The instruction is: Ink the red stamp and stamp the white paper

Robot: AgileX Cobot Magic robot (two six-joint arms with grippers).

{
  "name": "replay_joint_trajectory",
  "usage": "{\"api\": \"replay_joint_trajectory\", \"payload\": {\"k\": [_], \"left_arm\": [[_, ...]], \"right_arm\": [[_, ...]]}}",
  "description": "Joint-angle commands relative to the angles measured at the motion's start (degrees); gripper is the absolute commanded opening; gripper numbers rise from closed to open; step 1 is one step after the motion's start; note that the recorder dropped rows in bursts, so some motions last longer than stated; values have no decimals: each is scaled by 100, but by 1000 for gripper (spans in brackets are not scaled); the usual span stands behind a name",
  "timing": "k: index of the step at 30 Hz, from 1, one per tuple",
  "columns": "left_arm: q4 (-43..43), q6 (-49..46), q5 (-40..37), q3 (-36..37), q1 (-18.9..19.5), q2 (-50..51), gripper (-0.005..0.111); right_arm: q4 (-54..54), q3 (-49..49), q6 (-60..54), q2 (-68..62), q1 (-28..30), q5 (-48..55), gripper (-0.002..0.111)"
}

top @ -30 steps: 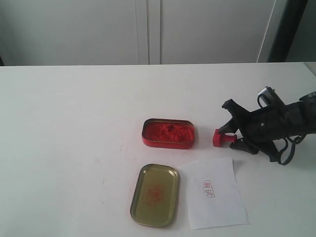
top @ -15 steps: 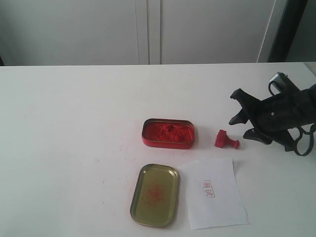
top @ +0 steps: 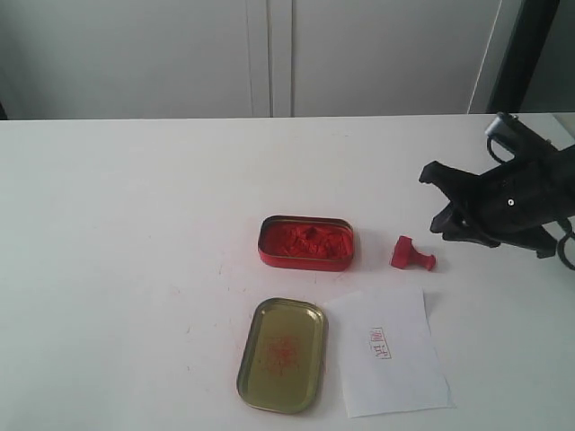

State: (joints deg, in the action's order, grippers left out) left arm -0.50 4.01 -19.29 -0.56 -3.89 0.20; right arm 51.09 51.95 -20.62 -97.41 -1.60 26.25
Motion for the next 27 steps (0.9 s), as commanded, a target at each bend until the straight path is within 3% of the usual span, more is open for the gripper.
{"api": "replay_joint_trajectory", "payload": {"k": [1, 21, 27], "left_arm": [[3, 5, -82, 56, 4, -20, 0], [3, 5, -82, 56, 4, -20, 0], [3, 5, -82, 56, 4, -20, 0]], "right_arm": [[-546, -1, 13, 165, 64, 376, 0], [-4204, -1, 1970, 1118, 64, 1760, 0], [-4473, -1, 1983, 1382, 64, 2007, 0]]}}
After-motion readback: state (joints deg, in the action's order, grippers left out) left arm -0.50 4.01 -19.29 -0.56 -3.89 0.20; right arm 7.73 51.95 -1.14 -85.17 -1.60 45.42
